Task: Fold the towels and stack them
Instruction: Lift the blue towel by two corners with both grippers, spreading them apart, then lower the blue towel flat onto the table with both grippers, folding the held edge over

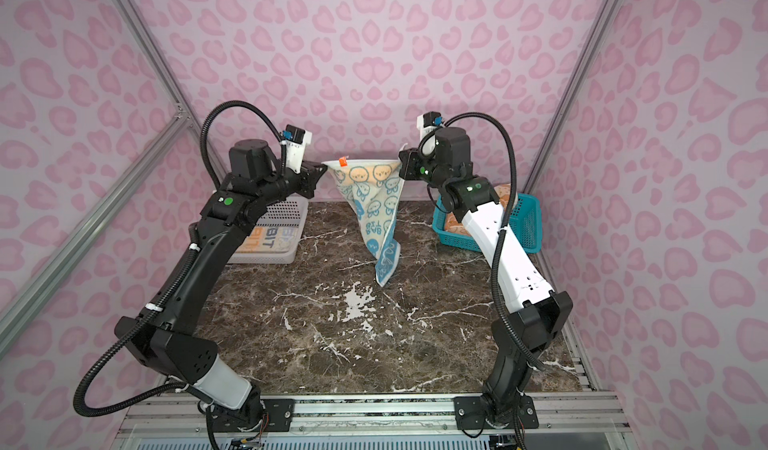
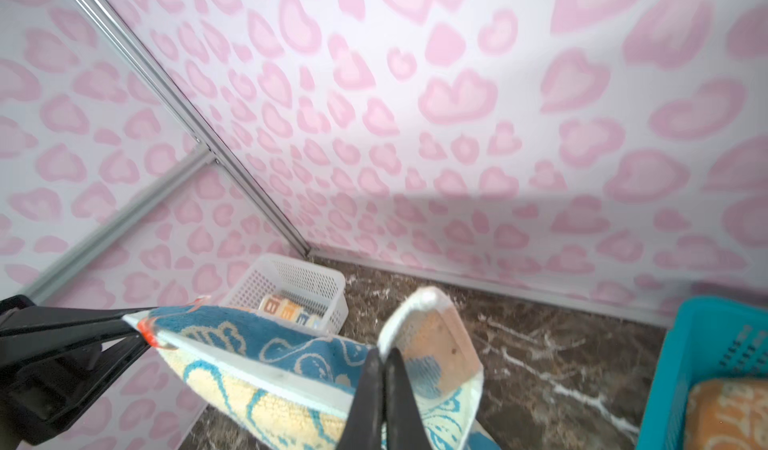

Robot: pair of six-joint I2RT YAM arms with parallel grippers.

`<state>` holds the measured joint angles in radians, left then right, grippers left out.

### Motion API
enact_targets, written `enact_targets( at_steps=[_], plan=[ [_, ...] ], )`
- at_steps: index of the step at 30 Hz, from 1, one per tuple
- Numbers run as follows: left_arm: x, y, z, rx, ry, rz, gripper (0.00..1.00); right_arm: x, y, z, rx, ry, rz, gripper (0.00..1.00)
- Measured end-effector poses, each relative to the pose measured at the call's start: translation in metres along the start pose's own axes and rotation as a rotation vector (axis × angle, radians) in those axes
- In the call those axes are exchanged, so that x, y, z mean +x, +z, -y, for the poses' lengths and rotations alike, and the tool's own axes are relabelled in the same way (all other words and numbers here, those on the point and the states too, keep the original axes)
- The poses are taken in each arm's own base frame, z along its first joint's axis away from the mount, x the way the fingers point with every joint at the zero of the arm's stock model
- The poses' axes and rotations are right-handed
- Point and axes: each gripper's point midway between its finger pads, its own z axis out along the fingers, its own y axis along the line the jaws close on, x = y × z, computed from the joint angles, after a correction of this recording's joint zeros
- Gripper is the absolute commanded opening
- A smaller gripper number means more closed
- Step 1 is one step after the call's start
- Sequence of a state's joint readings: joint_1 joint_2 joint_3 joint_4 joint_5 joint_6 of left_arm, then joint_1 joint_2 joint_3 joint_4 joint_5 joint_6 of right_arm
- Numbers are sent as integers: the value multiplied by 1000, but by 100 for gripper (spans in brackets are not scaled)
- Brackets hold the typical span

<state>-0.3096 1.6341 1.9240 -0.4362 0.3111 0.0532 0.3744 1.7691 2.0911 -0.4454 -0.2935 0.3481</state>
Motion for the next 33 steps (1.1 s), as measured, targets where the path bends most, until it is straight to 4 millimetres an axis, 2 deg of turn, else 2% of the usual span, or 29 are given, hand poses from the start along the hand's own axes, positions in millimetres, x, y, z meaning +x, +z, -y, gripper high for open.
enact_targets(
  at_steps=[2, 4, 6, 8, 10, 13, 18, 19, 22, 25, 26, 27, 28, 29, 33],
  plan=[
    [-20, -9, 3, -1, 46, 39, 4, -18, -13, -8, -19, -28, 36, 0],
    [-28, -16, 4, -3, 73, 56, 4, -27, -25, -13, -36, -48, 54, 0],
    [-20, -20, 8, 6, 85, 36, 4, -24, -35, -16, -50, -61, 46, 0],
    [-7, -29, 13, 20, 78, 14, 4, -8, -43, -16, -63, -57, 10, 0],
    [10, -36, 19, 38, 71, -6, 4, 19, -49, -13, -74, -42, -41, 0],
    [54, -44, 29, 70, 30, -68, 4, 81, -56, -3, -89, 26, -144, 0],
    [156, -52, 48, 114, -88, -248, 4, 210, -79, 8, -72, 167, -355, 0],
    [177, -55, 54, 125, -113, -293, 4, 233, -85, 9, -62, 188, -393, 0],
    [224, -60, 72, 149, -160, -388, 4, 290, -101, 11, -23, 244, -492, 0],
    [268, -65, 88, 163, -195, -495, 4, 331, -117, 14, 21, 268, -570, 4],
    [280, -66, 90, 161, -205, -523, 4, 339, -121, 14, 26, 270, -590, 8],
    [293, -68, 92, 154, -222, -555, 4, 348, -126, 14, 30, 268, -612, 17],
    [305, -71, 92, 148, -233, -585, 4, 354, -129, 15, 37, 269, -627, 28],
    [314, -73, 92, 137, -241, -608, 4, 357, -133, 17, 50, 262, -638, 35],
    [341, -76, 86, 92, -263, -677, 4, 354, -144, 27, 92, 163, -639, 52]
  ],
)
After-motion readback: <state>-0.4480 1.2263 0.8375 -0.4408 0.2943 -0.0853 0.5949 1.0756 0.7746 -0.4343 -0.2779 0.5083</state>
